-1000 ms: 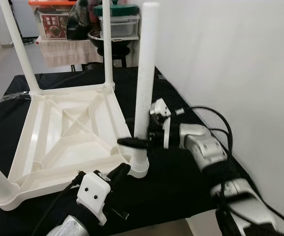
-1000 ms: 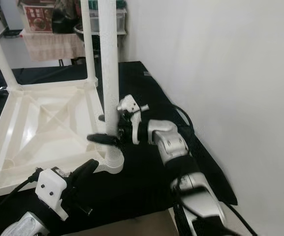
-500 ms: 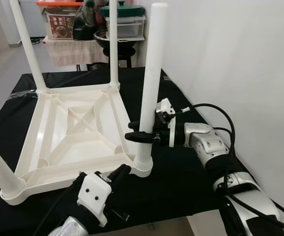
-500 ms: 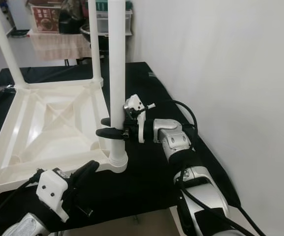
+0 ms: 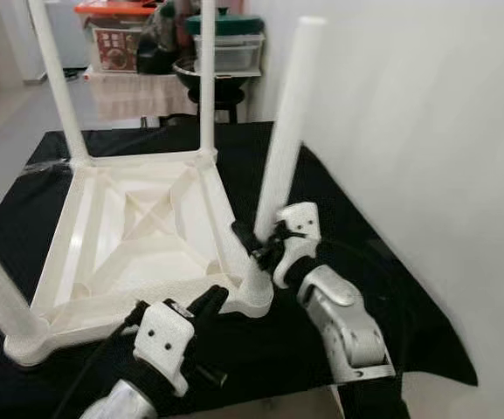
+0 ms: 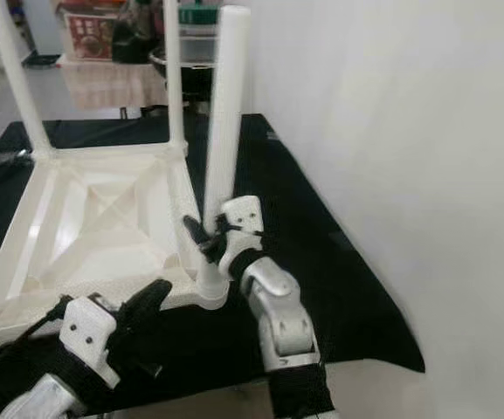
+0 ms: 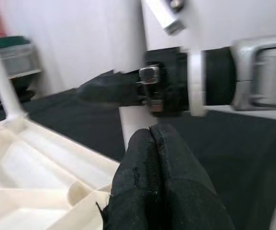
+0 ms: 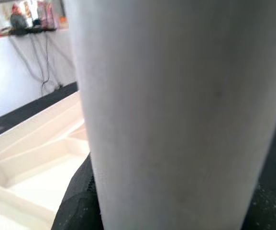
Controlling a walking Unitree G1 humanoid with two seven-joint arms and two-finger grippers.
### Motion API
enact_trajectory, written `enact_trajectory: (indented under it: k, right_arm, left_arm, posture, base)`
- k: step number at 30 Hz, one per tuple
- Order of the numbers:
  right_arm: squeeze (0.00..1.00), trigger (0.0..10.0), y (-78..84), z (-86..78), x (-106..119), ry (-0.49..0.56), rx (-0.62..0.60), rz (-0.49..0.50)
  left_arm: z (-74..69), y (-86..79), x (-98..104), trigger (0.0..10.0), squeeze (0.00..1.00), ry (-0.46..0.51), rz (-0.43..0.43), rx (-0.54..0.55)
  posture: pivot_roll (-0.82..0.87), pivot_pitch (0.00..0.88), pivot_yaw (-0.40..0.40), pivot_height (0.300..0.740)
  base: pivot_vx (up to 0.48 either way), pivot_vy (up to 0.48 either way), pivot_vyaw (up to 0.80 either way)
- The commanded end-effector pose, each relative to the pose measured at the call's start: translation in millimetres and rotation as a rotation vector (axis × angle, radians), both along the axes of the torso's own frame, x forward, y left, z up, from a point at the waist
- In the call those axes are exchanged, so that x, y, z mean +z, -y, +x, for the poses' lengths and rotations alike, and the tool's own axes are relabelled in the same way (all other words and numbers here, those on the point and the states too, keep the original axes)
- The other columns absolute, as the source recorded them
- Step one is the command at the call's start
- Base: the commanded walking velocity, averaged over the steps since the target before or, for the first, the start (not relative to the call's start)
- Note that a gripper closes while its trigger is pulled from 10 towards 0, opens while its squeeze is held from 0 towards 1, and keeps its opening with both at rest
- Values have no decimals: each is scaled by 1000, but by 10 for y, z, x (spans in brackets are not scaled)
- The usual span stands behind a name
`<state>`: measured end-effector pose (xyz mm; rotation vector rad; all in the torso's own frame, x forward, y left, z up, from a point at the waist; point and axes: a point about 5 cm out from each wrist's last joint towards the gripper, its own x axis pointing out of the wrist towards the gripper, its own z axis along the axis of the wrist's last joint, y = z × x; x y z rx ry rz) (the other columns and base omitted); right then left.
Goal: Building children table
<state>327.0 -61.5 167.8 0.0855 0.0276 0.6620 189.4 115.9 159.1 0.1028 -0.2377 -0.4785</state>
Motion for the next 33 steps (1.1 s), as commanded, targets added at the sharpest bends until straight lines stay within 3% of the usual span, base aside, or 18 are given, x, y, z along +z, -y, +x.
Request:
enact_trajectory:
  k: [1, 5, 6, 11, 17, 18, 19, 22, 30, 33]
  right_arm:
    - [0, 0, 29, -20, -282, -124, -14, -20]
    - [0, 0, 20, -25, -275, -118, -9, -26]
    - [1000, 10000, -11, -65, -217, -125, 29, 7]
    - [1000, 10000, -2, -61, -87, -90, 111, 33]
    - [1000, 10000, 139, 29, 118, 9, 259, 17]
    - [0, 10000, 221, 47, 113, 26, 373, -53]
    - [0, 10000, 303, 71, 112, 27, 461, -106]
    - [0, 10000, 428, 158, 141, 26, 554, -177]
    - [0, 10000, 460, 291, 209, -4, 620, -191]
    - [0, 10000, 495, 370, 204, -63, 641, -188]
  left_arm:
    - [2, -2, -51, 10000, 0, -22, -3, 2]
    - [2, -2, -50, 10000, 0, -21, -3, 4]
    - [4, -4, -48, 10000, 0, -19, 0, 9]
    - [7, -5, -47, 10000, 0, -20, 0, 6]
    - [12, -6, -51, 10000, 0, -23, -2, 0]
    - [10, -8, -52, 10000, 0, -22, -1, 2]
    - [9, -9, -52, 10000, 0, -22, 0, 4]
    - [8, -8, -53, 10000, 0, -22, 2, 7]
    - [-5, -7, -57, 10000, 0, -25, 8, 11]
    - [-31, -6, -64, 10000, 0, -37, -4, 13]
  posture:
    - [46, 14, -81, 740]
    - [46, 14, -81, 740]
    - [49, 12, -76, 740]
    - [52, 11, -73, 740]
    - [62, 8, -71, 740]
    - [78, 8, -81, 740]
    - [78, 8, -81, 740]
    - [78, 8, -81, 740]
    - [102, 10, -89, 740]
    - [116, 9, -87, 740]
  base:
    - [0, 0, 0]
    - [0, 0, 0]
    - [0, 0, 0]
    - [0, 0, 0]
    - [0, 0, 0]
    - [0, 0, 0]
    - [0, 0, 0]
    - [0, 0, 0]
    - [0, 0, 0]
    - [0, 0, 0]
